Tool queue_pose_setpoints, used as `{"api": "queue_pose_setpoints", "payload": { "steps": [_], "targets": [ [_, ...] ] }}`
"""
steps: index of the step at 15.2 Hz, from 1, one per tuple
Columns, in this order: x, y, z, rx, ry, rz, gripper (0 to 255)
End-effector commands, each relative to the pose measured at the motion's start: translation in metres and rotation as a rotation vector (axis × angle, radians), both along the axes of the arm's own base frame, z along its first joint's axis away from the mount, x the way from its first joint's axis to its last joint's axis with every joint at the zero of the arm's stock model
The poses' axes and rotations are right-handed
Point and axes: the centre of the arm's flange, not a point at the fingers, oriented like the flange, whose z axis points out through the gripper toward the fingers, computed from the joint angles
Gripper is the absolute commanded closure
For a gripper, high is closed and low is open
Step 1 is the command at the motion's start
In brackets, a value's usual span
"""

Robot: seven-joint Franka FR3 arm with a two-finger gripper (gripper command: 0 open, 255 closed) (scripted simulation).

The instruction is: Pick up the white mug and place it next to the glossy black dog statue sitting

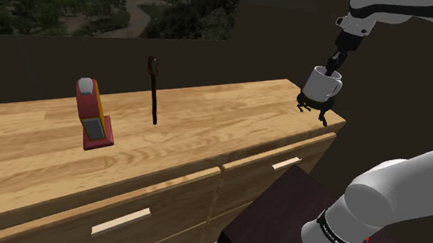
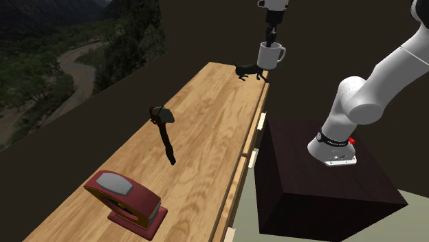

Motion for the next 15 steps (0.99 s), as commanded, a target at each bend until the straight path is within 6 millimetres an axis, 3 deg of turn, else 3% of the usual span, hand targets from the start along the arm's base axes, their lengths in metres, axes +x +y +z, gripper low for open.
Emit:
{"api": "queue_pose_setpoints", "payload": {
  "steps": [1,15],
  "targets": [
    [0.000,-0.001,-0.011,0.000,-0.001,0.000,255],
    [0.000,-0.001,-0.085,0.000,-0.001,0.000,255]
  ]
}}
